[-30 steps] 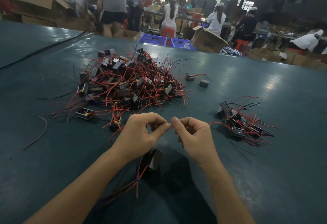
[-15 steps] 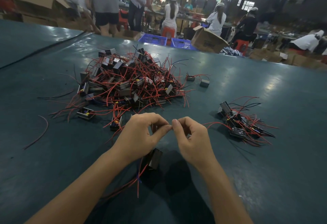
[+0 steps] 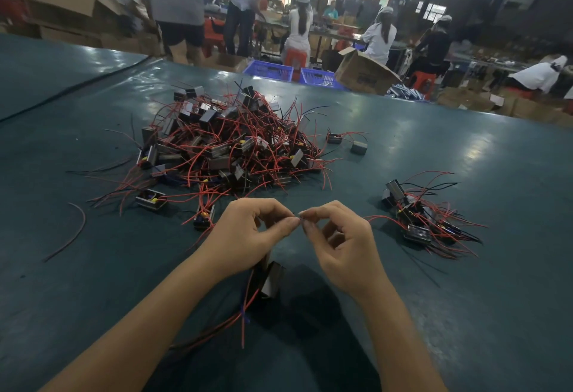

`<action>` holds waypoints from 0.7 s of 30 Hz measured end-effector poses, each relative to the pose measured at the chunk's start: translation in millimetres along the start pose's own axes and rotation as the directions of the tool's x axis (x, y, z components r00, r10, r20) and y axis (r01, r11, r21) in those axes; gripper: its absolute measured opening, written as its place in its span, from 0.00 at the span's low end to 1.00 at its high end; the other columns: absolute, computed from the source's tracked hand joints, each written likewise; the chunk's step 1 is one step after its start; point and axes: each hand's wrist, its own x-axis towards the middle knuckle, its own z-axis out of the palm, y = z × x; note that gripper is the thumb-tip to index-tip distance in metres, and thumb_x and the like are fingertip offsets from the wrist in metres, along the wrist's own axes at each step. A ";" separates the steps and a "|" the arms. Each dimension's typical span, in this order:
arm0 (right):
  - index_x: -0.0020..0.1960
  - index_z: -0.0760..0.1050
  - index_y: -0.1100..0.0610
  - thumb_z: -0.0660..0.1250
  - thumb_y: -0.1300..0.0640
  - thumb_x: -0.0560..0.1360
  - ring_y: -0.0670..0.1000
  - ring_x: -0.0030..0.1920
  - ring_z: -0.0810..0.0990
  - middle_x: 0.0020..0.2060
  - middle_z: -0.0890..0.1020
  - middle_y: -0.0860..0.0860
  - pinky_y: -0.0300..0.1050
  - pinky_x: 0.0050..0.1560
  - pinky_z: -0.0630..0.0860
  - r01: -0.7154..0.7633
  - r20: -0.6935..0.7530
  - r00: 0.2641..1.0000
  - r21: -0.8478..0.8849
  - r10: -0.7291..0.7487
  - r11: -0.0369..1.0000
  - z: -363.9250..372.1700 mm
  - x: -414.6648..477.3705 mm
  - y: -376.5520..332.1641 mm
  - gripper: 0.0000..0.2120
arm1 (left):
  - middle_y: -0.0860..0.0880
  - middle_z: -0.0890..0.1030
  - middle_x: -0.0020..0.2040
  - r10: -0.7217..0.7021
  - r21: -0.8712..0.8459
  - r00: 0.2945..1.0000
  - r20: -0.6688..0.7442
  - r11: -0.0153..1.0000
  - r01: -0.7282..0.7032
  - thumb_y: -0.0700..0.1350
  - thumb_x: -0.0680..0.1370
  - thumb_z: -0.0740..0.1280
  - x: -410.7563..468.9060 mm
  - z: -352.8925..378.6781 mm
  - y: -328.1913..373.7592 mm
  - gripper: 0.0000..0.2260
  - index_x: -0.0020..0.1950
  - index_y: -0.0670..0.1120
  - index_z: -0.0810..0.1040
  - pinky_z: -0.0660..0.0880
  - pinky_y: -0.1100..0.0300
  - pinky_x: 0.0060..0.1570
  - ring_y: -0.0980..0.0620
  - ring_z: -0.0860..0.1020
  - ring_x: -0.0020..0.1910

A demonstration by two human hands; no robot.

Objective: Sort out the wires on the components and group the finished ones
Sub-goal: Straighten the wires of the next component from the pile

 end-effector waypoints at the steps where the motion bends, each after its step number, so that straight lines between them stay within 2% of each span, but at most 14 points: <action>1: 0.47 0.81 0.53 0.69 0.62 0.75 0.44 0.31 0.75 0.41 0.79 0.43 0.31 0.30 0.67 0.005 0.001 1.000 -0.005 -0.005 1.000 -0.8 0.0 0.4 0.05 | 0.55 0.83 0.36 -0.009 -0.014 1.000 0.010 1.000 0.009 0.46 0.76 0.72 0.2 -0.7 -0.1 0.02 0.43 0.51 0.84 0.78 0.58 0.43 0.56 0.81 0.39; 6: 0.51 0.82 0.54 0.69 0.61 0.76 0.44 0.32 0.75 0.42 0.79 0.44 0.32 0.31 0.68 0.049 0.019 0.999 0.008 -0.050 0.999 -0.8 0.7 -2.7 0.06 | 0.52 0.84 0.37 -0.076 -0.132 0.993 0.086 0.987 0.086 0.49 0.75 0.71 1.5 -4.1 -0.5 0.04 0.44 0.51 0.84 0.78 0.54 0.44 0.50 0.82 0.39; 9: 0.49 0.81 0.54 0.69 0.60 0.76 0.45 0.32 0.75 0.41 0.79 0.45 0.34 0.30 0.69 0.049 0.024 0.998 0.013 -0.050 0.999 -0.7 1.4 -3.9 0.04 | 0.51 0.84 0.38 -0.090 -0.185 0.988 0.126 0.976 0.113 0.54 0.72 0.69 2.4 -7.0 -0.8 0.09 0.44 0.50 0.84 0.79 0.52 0.46 0.47 0.82 0.41; 14: 0.44 0.79 0.54 0.69 0.58 0.76 0.45 0.31 0.74 0.37 0.78 0.44 0.31 0.31 0.67 0.035 0.021 0.999 -0.017 -0.034 0.999 0.3 0.9 -3.8 0.02 | 0.51 0.84 0.39 -0.093 -0.206 0.982 0.163 0.970 0.126 0.55 0.71 0.69 2.9 -9.1 -2.3 0.10 0.45 0.51 0.84 0.79 0.52 0.46 0.46 0.82 0.43; 17: 0.40 0.77 0.52 0.69 0.58 0.75 0.45 0.28 0.73 0.32 0.76 0.41 0.31 0.30 0.65 -0.029 -0.008 1.000 0.000 0.029 1.000 3.4 -0.3 -3.7 0.05 | 0.53 0.84 0.38 -0.066 -0.149 0.988 0.140 0.985 0.087 0.52 0.74 0.71 2.5 -7.9 -2.4 0.06 0.44 0.51 0.84 0.79 0.56 0.44 0.51 0.81 0.40; 19: 0.37 0.75 0.50 0.69 0.57 0.74 0.44 0.27 0.72 0.29 0.75 0.41 0.31 0.29 0.65 -0.078 -0.032 0.996 -0.002 0.078 0.997 4.3 -0.8 -3.3 0.07 | 0.55 0.83 0.37 0.035 -0.020 0.997 0.066 0.999 -0.033 0.46 0.75 0.72 0.1 -4.8 -1.4 0.01 0.44 0.51 0.84 0.77 0.62 0.43 0.56 0.80 0.39; 21: 0.35 0.74 0.50 0.68 0.56 0.73 0.43 0.26 0.71 0.27 0.75 0.42 0.30 0.28 0.64 -0.138 -0.036 0.990 0.023 0.139 0.990 5.4 -0.6 -2.5 0.08 | 0.57 0.81 0.38 0.160 0.149 0.987 0.018 0.976 -0.161 0.44 0.75 0.73 -2.7 -1.4 0.5 0.01 0.44 0.50 0.84 0.73 0.63 0.45 0.57 0.78 0.40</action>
